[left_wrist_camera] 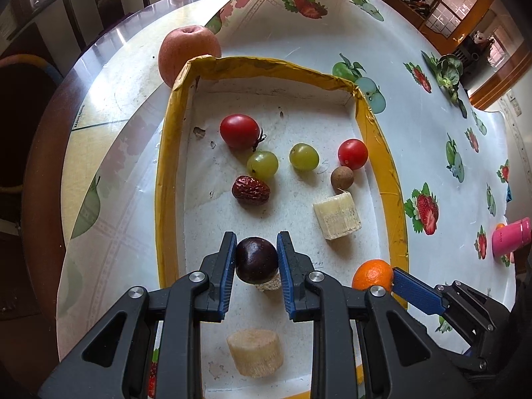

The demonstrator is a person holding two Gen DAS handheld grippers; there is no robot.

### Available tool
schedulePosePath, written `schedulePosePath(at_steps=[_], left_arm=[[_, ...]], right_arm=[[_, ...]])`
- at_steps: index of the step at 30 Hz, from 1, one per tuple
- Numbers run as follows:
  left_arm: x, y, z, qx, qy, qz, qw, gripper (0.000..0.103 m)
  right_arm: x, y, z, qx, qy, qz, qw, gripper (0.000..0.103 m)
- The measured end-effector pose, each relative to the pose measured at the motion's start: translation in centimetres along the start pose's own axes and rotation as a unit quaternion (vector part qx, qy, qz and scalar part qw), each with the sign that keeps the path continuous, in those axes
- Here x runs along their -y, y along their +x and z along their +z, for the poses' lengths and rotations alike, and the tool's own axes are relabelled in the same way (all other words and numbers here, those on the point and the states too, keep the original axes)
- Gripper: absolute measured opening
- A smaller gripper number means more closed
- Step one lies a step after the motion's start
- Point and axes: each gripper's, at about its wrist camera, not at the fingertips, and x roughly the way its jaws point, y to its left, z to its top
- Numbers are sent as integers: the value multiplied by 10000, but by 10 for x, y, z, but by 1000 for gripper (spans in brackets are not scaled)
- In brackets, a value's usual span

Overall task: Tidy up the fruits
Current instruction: 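Carry the plum over the tray with left tool while right tool carries the orange, then open left tool to drop the plum in the tray while right tool releases the orange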

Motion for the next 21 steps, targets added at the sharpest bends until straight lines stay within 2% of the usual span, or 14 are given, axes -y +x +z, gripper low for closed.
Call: schedulePosePath(at_steps=[21], left_arm=[[-2, 29, 15, -207, -23, 159, 9997, 22]], right_arm=[[7, 28, 5, -187, -94, -159, 9997, 34]])
